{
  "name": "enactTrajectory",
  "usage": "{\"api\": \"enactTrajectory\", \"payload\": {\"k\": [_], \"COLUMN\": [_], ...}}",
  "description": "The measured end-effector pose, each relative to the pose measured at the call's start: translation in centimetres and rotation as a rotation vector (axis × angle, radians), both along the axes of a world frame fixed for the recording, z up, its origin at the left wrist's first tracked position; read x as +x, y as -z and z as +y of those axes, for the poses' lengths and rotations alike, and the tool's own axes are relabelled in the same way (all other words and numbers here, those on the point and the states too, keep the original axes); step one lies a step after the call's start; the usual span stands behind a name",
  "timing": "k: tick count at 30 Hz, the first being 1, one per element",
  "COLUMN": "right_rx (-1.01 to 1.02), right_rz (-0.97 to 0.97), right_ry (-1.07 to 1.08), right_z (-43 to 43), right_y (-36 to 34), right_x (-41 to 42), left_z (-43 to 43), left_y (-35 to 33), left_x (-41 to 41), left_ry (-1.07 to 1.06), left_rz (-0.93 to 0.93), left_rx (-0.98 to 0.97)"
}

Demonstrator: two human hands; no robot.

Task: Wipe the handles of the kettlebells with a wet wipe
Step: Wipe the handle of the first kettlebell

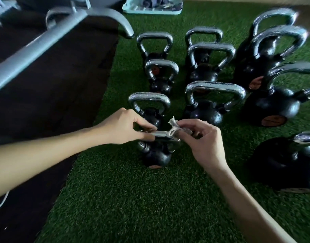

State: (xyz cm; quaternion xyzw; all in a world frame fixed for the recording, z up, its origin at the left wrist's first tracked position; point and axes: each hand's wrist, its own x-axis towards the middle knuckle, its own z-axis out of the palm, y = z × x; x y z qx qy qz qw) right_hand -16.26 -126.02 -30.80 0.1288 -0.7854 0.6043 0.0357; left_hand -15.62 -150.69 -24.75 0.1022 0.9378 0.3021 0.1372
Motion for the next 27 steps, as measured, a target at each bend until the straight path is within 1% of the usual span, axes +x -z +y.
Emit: {"api": "enactTrajectory", "payload": {"k": [2,4,6,8,12,15,17,19,20,22,25,27], "right_rx": [0.036,0.036,-0.008,-0.037,-0.079,-0.122,-0.057,0.048,0.104,0.279,0.629,0.758], "right_rz": [0.034,0.077,0.067,0.045,0.068,0.096,0.138,0.193,0.189,0.139,0.167,0.182], "right_ry": [-0.002,-0.019,-0.041,-0.05,-0.054,-0.086,-0.102,-0.128,-0.152,-0.206,-0.264,-0.283], "right_z": [-0.4,-0.8,-1.1,-1.3,-2.2,-2.7,-3.1,-3.2,-3.0,-2.2,-1.7,-2.1], "right_y": [-0.6,-1.2,-1.8,-1.8,-2.2,-2.7,-2.7,-2.4,-2.3,-2.2,-1.7,-1.4], "right_x": [-0.4,-0.6,-0.8,-0.9,-0.8,-1.2,-1.5,-1.8,-2.0,-2.3,-2.5,-2.6], "left_z": [0.7,1.3,2.0,2.5,2.1,1.9,1.6,1.2,1.0,0.1,-1.2,-1.1], "left_y": [-0.3,0.0,0.5,1.0,0.8,0.2,0.1,0.2,0.1,-0.3,-1.2,-1.3], "left_x": [-0.5,-0.4,0.1,0.5,1.1,1.5,1.9,2.3,2.4,2.9,3.7,4.1], "left_ry": [-0.044,-0.115,-0.175,-0.23,-0.284,-0.291,-0.292,-0.308,-0.327,-0.369,-0.381,-0.35], "left_rz": [-0.029,-0.047,-0.072,-0.086,-0.139,-0.148,-0.111,-0.067,-0.037,0.043,0.194,0.227], "left_rx": [0.12,0.31,0.485,0.564,0.632,0.758,0.743,0.663,0.619,0.518,0.287,0.151]}}
